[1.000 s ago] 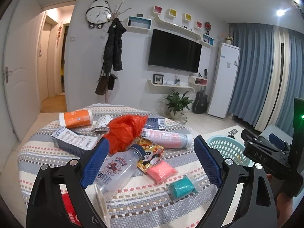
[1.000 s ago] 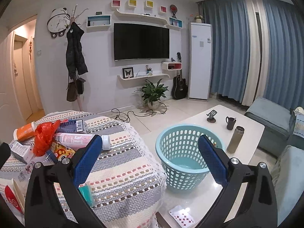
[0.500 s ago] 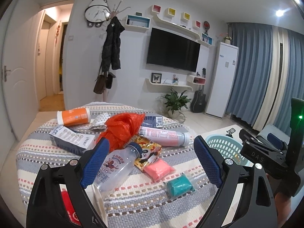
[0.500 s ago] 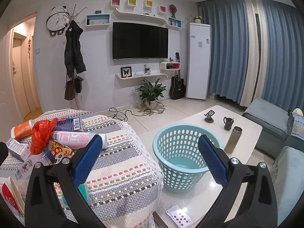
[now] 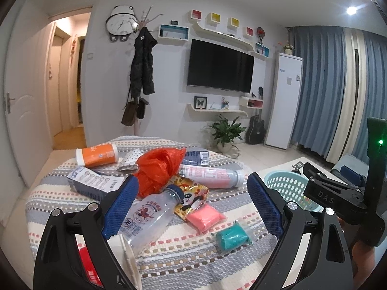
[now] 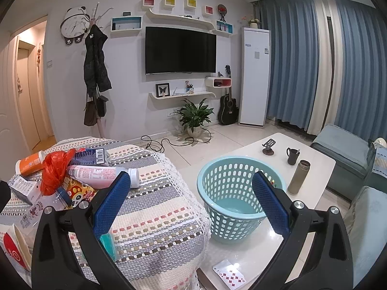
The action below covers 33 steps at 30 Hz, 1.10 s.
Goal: Collect trash
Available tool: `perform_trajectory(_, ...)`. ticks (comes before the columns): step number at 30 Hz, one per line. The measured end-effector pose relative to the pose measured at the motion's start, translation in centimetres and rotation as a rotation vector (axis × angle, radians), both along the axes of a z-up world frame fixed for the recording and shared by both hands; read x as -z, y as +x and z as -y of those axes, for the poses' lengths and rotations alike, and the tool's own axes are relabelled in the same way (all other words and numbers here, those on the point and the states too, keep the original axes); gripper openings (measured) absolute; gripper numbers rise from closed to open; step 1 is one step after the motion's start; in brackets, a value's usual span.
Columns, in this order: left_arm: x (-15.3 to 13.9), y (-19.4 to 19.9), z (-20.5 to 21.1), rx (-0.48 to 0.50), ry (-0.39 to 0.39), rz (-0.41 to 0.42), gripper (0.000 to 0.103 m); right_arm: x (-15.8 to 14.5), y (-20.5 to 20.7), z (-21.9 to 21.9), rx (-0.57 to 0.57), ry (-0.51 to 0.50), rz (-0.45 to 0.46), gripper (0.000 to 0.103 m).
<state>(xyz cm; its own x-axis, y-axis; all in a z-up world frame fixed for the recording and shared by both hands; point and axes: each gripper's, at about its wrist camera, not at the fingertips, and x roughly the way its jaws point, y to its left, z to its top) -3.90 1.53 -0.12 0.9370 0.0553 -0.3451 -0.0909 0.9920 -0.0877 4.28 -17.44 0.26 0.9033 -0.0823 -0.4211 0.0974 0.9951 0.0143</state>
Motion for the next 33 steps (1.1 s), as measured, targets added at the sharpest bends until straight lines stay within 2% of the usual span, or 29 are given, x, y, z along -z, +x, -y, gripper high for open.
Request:
perform_trajectory(19, -0.1, 0.0, -1.1, -0.020, -0.024, -0.003, 0.089, 0.0, 0.5, -1.4, -0.013, -0.046, -0.005, 0.095)
perform_trajectory(26, -1.0, -1.7, -4.2, -0.096, 0.065, -0.006, 0.089, 0.2, 0.1, -2.8, -0.063, -0.074, 0.003, 0.095)
perform_trajectory(29, -0.7, -3.1, -7.0, -0.134, 0.064, -0.035, 0.089, 0.5, 0.0, -3.7, -0.115, -0.088, -0.008, 0.080)
perform_trajectory(33, 1.2, -5.2, -9.9, -0.174, 0.054, -0.111, 0.089, 1.3, 0.3, -5.0, -0.197, -0.088, -0.048, 0.058)
